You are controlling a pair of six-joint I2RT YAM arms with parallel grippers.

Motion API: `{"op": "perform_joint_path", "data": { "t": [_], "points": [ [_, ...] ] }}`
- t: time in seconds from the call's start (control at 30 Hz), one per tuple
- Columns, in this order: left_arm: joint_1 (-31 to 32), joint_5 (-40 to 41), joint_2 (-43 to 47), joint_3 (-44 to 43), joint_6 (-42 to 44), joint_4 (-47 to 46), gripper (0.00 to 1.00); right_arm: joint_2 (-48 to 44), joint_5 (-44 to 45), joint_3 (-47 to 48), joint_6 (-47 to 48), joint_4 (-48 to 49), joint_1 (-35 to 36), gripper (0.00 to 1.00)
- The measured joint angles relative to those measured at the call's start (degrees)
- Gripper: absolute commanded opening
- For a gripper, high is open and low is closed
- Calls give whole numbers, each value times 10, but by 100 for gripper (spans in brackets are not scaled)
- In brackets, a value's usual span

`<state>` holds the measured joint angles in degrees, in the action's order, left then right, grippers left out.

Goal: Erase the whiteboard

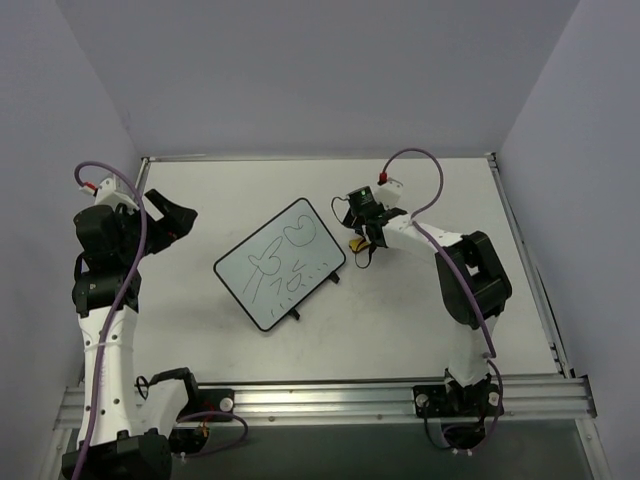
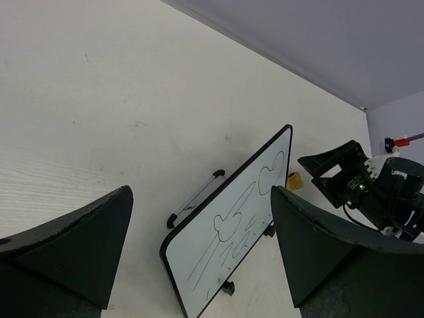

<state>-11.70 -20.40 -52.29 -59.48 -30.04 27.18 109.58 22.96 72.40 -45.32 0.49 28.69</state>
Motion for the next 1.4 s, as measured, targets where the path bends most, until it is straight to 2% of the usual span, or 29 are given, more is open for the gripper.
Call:
{"op": "perform_joint_path", "data": {
  "t": [0.17,0.8,1.4],
  "points": [
    [0,0,1,0,3,0,94,1,21,0,-52,1,-1,56],
    [0,0,2,7,5,0,94,1,28,-45,-149,-8,2,56],
    [0,0,3,8,5,0,94,28,37,-17,-139,-30,10,50]
  ]
}}
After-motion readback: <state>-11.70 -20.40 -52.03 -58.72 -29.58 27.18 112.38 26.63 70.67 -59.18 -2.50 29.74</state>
